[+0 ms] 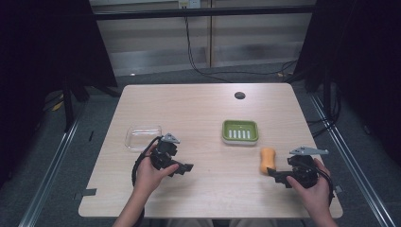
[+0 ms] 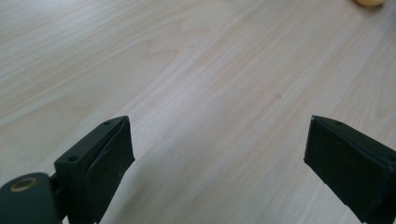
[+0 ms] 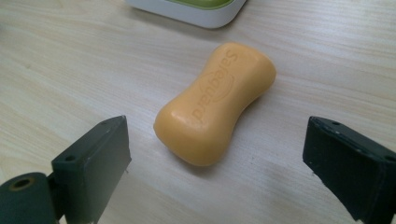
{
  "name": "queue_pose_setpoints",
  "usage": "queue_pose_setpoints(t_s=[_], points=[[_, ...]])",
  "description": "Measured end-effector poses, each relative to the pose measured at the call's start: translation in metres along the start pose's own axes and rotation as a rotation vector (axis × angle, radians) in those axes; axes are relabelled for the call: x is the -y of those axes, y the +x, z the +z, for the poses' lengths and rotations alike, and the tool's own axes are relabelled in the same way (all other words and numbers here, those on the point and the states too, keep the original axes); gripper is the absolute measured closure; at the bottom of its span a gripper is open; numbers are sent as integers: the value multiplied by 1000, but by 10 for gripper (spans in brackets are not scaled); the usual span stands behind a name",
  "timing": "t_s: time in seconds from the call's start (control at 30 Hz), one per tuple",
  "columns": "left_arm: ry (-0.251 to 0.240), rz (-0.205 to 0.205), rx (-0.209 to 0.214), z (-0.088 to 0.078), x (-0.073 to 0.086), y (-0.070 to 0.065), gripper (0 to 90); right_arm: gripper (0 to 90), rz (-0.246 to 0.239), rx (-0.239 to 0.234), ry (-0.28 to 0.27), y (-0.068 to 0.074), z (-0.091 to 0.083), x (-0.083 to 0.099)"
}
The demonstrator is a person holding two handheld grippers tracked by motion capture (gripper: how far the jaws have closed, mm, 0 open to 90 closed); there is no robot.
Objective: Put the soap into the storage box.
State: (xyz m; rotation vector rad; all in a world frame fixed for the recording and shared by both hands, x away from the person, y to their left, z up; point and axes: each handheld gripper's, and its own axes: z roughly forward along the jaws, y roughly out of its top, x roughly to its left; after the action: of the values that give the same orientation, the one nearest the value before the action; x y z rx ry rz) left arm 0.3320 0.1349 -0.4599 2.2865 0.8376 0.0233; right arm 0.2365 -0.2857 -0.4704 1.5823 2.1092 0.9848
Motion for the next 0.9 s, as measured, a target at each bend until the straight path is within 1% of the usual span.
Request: queue_pose_setpoints(t_s=[0.03, 0.07, 0.1, 0.13, 0.23, 0.27, 0.3, 0.33, 0.43, 0.47, 0.57, 0.6, 0.63, 0.67, 0.73, 0.77, 0.87, 0.9], points=[[-9, -8, 2, 1, 1, 0, 79, 77, 13, 0, 3, 0, 0, -1], [-4, -8, 4, 1, 2, 1, 79, 82, 24, 0, 3, 0, 0, -3], [-8, -13, 4, 2, 2, 0, 79, 91, 32, 6, 15, 1, 1, -6], [-2, -11, 4, 2, 3, 1, 79, 91, 32, 6, 15, 1, 1, -6], [4, -4, 10, 3, 3, -1, 79, 97, 77, 26, 43, 2, 3, -9], [15, 3, 9, 3, 3, -1, 79, 98, 105, 24, 69, 1, 8, -11], [12, 3, 9, 3, 2, -2, 80, 105, 115, 17, 77, 0, 9, -13], [1, -6, 11, 4, 1, -2, 79, 108, 126, 27, 91, 0, 11, -15], [5, -5, 14, 4, 1, -2, 80, 116, 134, 41, 104, 0, 14, -19], [5, -3, 20, 5, 1, -1, 80, 120, 149, 46, 117, 1, 15, -21], [12, -6, 22, 6, 1, 0, 80, 145, 171, 57, 145, 1, 18, -27], [10, -10, 23, 7, 1, 0, 80, 152, 187, 66, 149, 1, 18, -29], [14, -11, 22, 7, 1, 0, 80, 154, 203, 76, 165, 1, 19, -31], [11, -9, 17, 7, 2, 1, 80, 156, 202, 77, 175, 1, 21, -33], [31, 18, 17, 5, 1, 4, 80, 156, 214, 87, 204, 1, 24, -35], [6, -18, 21, 6, 2, 2, 80, 155, 222, 93, 214, 1, 26, -36], [15, -10, 20, 5, 1, 2, 79, 150, 244, 109, 237, -1, 32, -38], [31, 15, 17, 5, 1, 3, 79, 150, 244, 109, 237, -1, 32, -38]])
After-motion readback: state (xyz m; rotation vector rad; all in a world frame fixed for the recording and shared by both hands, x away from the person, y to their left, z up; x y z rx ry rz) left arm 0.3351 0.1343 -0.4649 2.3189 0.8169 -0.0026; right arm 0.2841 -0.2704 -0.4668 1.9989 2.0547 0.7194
